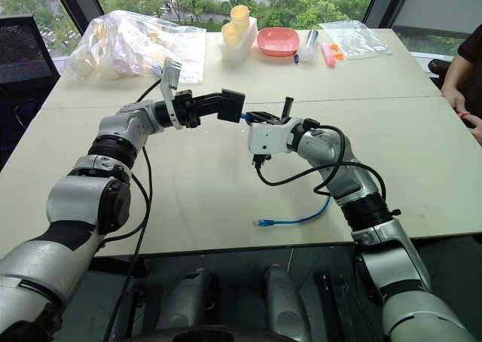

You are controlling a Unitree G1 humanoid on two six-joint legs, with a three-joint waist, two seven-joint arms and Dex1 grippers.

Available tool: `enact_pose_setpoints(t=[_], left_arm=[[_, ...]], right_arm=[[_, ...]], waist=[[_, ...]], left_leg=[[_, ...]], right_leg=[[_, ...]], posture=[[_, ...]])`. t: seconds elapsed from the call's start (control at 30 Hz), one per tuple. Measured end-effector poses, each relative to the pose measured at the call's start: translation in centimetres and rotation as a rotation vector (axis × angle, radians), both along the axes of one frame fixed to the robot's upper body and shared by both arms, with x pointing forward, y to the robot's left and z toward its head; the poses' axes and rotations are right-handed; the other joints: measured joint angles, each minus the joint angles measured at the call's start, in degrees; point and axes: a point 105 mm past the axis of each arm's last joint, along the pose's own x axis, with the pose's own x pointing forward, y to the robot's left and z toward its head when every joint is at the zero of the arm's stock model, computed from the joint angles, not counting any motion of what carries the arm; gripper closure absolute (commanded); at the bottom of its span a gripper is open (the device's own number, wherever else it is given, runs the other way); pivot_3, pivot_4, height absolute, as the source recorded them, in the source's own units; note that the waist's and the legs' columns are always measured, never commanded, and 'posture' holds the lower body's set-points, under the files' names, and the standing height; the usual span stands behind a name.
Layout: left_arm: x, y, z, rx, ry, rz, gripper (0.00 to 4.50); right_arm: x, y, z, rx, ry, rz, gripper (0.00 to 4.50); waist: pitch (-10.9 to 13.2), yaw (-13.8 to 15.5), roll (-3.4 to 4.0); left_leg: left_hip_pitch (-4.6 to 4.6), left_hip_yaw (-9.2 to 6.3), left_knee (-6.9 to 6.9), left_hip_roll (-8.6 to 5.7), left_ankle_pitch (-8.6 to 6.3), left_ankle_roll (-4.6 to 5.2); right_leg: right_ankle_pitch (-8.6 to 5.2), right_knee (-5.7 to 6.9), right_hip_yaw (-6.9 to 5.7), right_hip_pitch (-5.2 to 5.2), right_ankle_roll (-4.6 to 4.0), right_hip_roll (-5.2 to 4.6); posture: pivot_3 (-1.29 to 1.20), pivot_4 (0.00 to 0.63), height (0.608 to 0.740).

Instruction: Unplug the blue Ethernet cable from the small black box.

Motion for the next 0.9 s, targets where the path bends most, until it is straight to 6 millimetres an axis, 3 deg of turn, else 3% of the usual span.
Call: enact_pose_setpoints(t=[0.1, 0.13, 0.17, 0.23, 0.3, 0.37, 0.43, 0.5, 0.63, 0.9], left_arm=[[0.3, 0.7, -0.1, -0.038, 0.041, 0.034, 3.94], [0.4, 1.2, -0.1, -0.07, 0.061, 0.053, 3.94], [0.5, 1.6, -0.1, -0.084, 0.071, 0.067, 3.94], [0.6, 2.2, 0.0, -0.138, 0.108, 0.087, 3.94], [0.5, 2.4, 0.0, -0.181, 0.14, 0.084, 3.94], [0.2, 2.5, 0.1, -0.25, 0.184, 0.051, 3.94], [-0.4, 2.1, 0.2, -0.3, 0.207, -0.001, 3.94], [-1.1, 1.8, 0.3, -0.334, 0.225, -0.053, 3.94], [-2.4, 1.9, 1.1, -0.396, 0.236, -0.121, 3.94], [-3.7, 1.7, 1.3, -0.435, 0.249, -0.14, 3.94]], right_arm=[[-0.4, -1.5, -0.6, 0.122, 0.1, -0.069, 1.14], [-0.6, -2.3, -1.0, 0.237, 0.174, -0.114, 0.7], [-0.8, -2.6, -1.4, 0.312, 0.232, -0.134, 0.7], [-2.0, -3.1, -2.5, 0.623, 0.462, -0.164, 0.7], [-3.4, -2.1, -3.6, 0.826, 0.676, -0.13, 0.7], [-4.2, -0.5, -3.1, 1.168, 0.866, -0.05, 0.7], [-4.7, 1.3, -2.4, 1.361, 0.999, 0.04, 0.7], [-4.9, 2.5, -1.6, 1.46, 1.075, 0.099, 0.7], [-4.2, 2.1, -0.5, 1.572, 1.077, 0.106, 0.7], [-3.7, 1.9, -0.5, 1.615, 1.079, 0.098, 0.7]], waist=[[0.0, 0.3, 0.0], [0.0, 0.4, -0.03], [0.0, 0.3, -0.02], [0.0, 0.4, -0.03], [0.0, 0.3, -0.02], [0.0, 0.0, -0.01], [0.0, -0.1, -0.01], [0.0, 0.0, 0.0], [0.0, 0.2, 0.0], [0.0, 0.0, 0.0]], left_leg=[[-0.05, -0.03, 0.0, 0.0, -0.01, 0.01], [-0.1, -0.07, 0.02, 0.01, -0.01, 0.01], [-0.12, -0.07, 0.04, 0.01, -0.01, 0.01], [-0.22, -0.16, 0.07, 0.04, -0.01, 0.01], [-0.25, -0.17, 0.11, 0.05, -0.01, 0.01], [-0.23, -0.18, 0.14, 0.14, -0.01, 0.01], [-0.23, -0.25, 0.14, 0.19, -0.01, 0.01], [-0.23, -0.26, 0.16, 0.2, 0.0, 0.01], [-0.33, -0.26, 0.18, 0.18, -0.01, 0.01], [-0.33, -0.28, 0.18, 0.17, -0.01, 0.01]], right_leg=[[0.0, 0.0, -0.02, -0.01, 0.02, 0.0], [0.03, 0.0, -0.05, -0.02, 0.06, 0.0], [0.09, 0.0, -0.05, -0.04, 0.17, 0.0], [0.11, 0.02, -0.11, -0.07, 0.19, 0.0], [0.13, 0.04, -0.14, -0.1, 0.18, -0.01], [0.18, 0.07, -0.17, -0.12, 0.08, 0.04], [0.2, 0.08, -0.23, -0.12, -0.02, 0.1], [0.14, 0.09, -0.24, -0.12, -0.14, 0.1], [0.16, 0.02, -0.23, -0.12, -0.05, 0.05], [0.2, 0.04, -0.25, -0.14, 0.02, 0.08]], posture=[[0.0, 0.15, 0.74], [0.0, 0.15, 0.74], [0.0, 0.15, 0.74], [0.0, 0.15, 0.74], [0.0, 0.15, 0.74], [0.0, 0.15, 0.74], [0.0, 0.15, 0.74], [0.0, 0.15, 0.74], [0.0, 0.15, 0.74], [0.0, 0.15, 0.74]])
